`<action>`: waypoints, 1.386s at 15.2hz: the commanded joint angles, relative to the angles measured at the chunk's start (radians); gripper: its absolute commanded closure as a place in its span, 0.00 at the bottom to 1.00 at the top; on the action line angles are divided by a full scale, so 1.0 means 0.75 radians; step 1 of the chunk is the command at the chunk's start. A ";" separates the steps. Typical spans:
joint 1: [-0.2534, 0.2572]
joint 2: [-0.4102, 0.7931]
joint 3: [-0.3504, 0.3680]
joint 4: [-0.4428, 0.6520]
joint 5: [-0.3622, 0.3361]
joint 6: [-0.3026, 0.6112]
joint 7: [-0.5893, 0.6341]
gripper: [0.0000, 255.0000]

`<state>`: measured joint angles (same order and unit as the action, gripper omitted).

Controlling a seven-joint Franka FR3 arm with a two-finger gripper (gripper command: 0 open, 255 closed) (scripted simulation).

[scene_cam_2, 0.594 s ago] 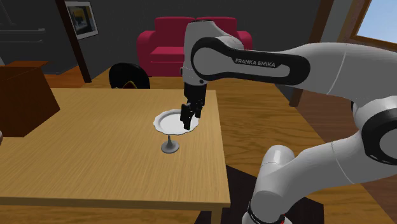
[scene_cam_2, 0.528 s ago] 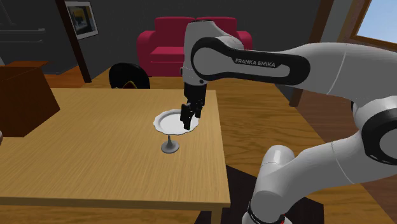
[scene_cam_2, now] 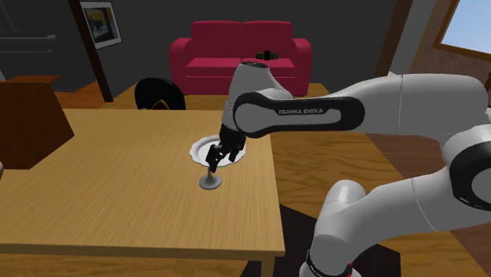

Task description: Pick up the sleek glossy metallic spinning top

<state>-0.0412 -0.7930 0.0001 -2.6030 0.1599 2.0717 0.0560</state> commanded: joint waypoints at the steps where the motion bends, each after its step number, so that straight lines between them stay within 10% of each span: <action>1: -0.015 0.041 0.012 -0.075 0.044 0.212 0.054 0.00; 12: -0.003 0.116 0.020 -0.219 0.096 0.476 0.054 0.00; 13: -0.003 0.119 0.020 -0.220 0.096 0.481 0.053 1.00; 21: -0.008 0.100 0.013 -0.223 0.092 0.463 0.047 1.00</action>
<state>-0.0460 -0.7174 0.0107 -2.7633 0.2303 2.4250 0.0921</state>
